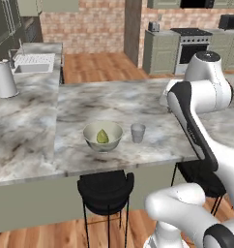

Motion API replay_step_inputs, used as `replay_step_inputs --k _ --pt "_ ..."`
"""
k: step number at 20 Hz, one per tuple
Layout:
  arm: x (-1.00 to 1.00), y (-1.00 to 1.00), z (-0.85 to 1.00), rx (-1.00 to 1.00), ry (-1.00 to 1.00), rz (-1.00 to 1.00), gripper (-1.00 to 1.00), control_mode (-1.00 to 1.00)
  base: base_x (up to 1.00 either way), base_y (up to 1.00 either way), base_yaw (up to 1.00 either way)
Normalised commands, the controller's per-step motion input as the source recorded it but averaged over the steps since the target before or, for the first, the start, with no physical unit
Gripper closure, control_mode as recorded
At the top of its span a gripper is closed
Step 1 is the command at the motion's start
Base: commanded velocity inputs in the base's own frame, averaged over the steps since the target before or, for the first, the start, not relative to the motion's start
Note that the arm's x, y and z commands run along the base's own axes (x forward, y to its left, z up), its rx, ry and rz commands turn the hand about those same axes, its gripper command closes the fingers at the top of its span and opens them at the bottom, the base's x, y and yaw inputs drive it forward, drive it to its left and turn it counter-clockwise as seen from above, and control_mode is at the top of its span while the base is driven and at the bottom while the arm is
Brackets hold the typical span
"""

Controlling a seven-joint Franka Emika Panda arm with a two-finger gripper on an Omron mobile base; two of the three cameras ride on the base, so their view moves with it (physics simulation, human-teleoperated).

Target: There is a bowl on the dining counter. Grab a lemon wedge from the fridge and place it in the bowl. Then get the liquor bottle and glass cup from the cabinet and place them next to the bowl.

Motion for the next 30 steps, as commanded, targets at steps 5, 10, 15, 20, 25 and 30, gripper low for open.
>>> replay_step_inputs --k 5,10,15,20,25,30 --pt "0.00 0.00 0.00 0.00 0.00 0.00 -1.00 1.00 -0.77 -0.77 0.00" --pt "0.00 0.00 0.00 0.00 0.00 0.00 -1.00 1.00 -0.47 -1.00 0.00" --pt "0.00 0.00 0.00 0.00 0.00 0.00 -1.00 1.00 -0.15 -1.00 -0.04" --pt "0.00 0.00 0.00 0.00 0.00 0.00 -1.00 1.00 0.00 -1.00 -0.04" --pt "0.00 0.00 0.00 0.00 0.00 0.00 -1.00 1.00 0.00 -1.00 -0.03" --pt "0.00 0.00 0.00 0.00 0.00 0.00 -1.00 1.00 0.00 -1.00 -0.03"
